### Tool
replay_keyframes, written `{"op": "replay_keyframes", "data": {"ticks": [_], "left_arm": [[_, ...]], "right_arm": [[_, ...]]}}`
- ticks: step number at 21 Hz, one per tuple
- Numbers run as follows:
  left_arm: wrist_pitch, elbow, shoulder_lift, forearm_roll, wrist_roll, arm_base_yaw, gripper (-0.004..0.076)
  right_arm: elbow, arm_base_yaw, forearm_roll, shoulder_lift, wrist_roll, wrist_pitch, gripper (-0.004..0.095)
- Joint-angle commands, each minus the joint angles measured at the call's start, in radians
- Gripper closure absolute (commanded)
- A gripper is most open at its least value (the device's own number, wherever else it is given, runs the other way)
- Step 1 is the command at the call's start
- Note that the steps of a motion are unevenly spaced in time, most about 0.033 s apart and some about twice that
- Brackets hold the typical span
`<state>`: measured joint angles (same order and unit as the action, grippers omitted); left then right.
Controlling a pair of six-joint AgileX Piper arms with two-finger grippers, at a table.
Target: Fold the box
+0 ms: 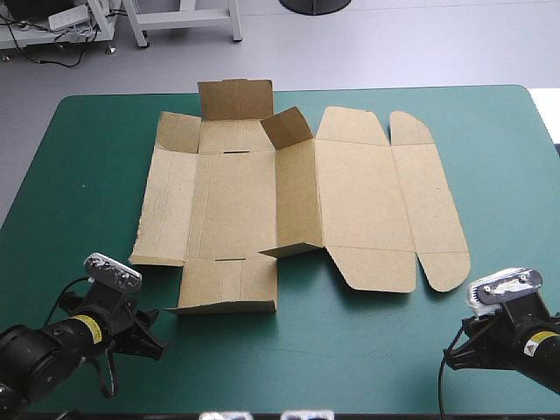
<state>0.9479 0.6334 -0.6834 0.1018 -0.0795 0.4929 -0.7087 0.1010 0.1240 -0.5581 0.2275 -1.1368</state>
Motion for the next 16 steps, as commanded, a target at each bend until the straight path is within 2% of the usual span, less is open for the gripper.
{"op": "replay_keyframes", "data": {"ticks": [1, 4, 8, 11, 16], "left_arm": [[-0.044, 0.031, -0.001, -0.034, -0.007, -0.002, 0.0426], [-0.065, 0.064, -0.007, -0.200, 0.038, -0.002, 0.0426], [-0.119, 0.140, -0.038, -0.272, 0.104, -0.002, 0.0426], [-0.128, 0.284, -0.170, -0.231, 0.156, -0.002, 0.0426], [-0.093, 0.489, -0.485, -0.162, 0.214, -0.004, 0.0426]], "right_arm": [[-0.033, 0.002, 0.008, -0.010, 0.004, 0.039, 0.0663], [-0.033, 0.002, 0.010, -0.010, 0.004, 0.039, 0.0663], [-0.033, 0.002, 0.011, -0.010, 0.004, 0.039, 0.0663], [-0.033, 0.002, 0.013, -0.010, 0.004, 0.039, 0.0663], [-0.033, 0.002, 0.035, -0.010, 0.004, 0.039, 0.0663]]}}
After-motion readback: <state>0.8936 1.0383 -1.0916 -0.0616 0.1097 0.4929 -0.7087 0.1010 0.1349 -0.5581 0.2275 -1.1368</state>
